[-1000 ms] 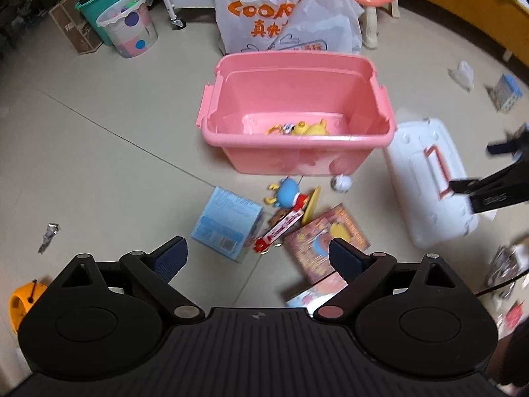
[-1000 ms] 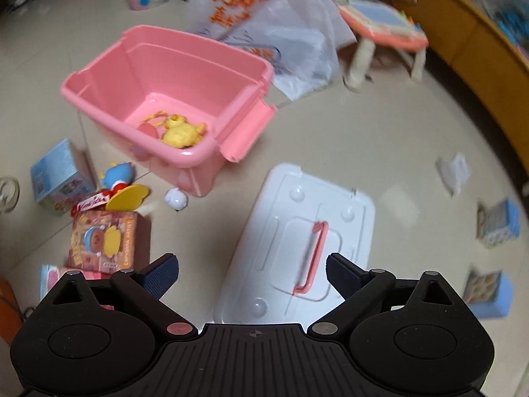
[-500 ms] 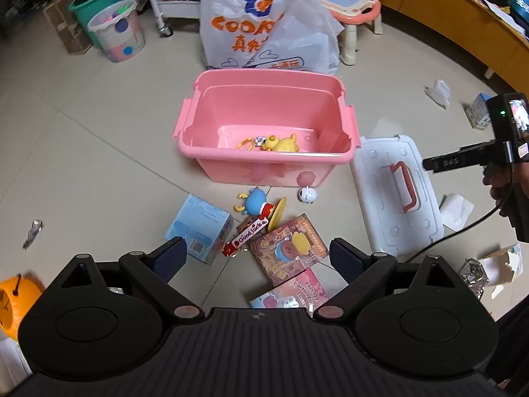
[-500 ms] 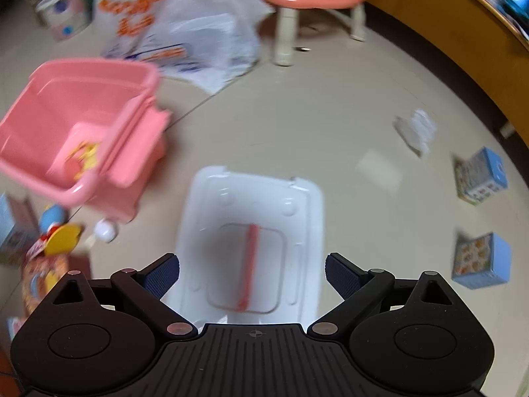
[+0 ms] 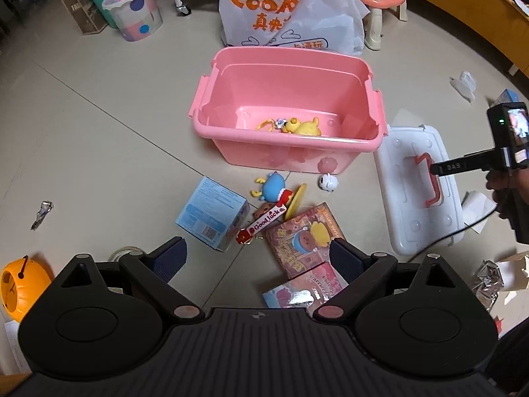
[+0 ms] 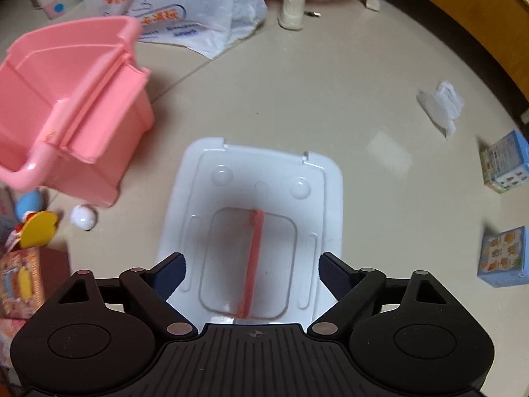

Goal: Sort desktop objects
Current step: 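Lower the right gripper onto the pink handle of the white lid, then close the right gripper on the pink handle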

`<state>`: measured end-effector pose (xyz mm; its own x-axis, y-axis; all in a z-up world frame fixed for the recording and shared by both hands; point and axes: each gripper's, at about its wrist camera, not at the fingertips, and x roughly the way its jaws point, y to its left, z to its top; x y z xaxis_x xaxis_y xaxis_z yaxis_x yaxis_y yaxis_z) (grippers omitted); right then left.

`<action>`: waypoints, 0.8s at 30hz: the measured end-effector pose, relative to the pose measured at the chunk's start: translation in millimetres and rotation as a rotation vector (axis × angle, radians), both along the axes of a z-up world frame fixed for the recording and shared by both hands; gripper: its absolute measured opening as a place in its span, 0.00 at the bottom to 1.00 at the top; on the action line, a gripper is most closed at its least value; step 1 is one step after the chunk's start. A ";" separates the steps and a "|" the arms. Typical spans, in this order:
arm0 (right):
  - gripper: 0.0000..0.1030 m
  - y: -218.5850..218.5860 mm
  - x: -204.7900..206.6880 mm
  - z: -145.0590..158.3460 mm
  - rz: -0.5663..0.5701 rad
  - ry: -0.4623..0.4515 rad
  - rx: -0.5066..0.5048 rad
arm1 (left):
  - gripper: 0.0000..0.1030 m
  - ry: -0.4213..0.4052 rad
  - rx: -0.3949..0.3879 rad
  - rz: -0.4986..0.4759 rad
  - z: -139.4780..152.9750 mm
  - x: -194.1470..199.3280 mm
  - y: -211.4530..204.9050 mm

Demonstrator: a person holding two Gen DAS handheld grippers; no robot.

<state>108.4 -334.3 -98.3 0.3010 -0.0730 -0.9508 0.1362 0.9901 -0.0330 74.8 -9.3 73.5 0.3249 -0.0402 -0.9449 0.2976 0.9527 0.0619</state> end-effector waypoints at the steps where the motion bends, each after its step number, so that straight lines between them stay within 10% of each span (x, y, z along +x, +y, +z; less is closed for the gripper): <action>1: 0.80 -1.6 2.3 -4.9 -0.005 0.006 0.000 | 0.92 0.009 -0.008 0.000 -0.6 0.8 -1.0; 12: 0.60 -8.9 21.3 -63.1 -0.067 0.074 0.034 | 0.92 0.080 -0.056 0.015 -11.1 11.4 -12.5; 24: 0.06 -1.3 16.2 -80.1 -0.051 0.087 0.053 | 0.92 0.103 -0.083 0.009 -14.1 14.4 -16.0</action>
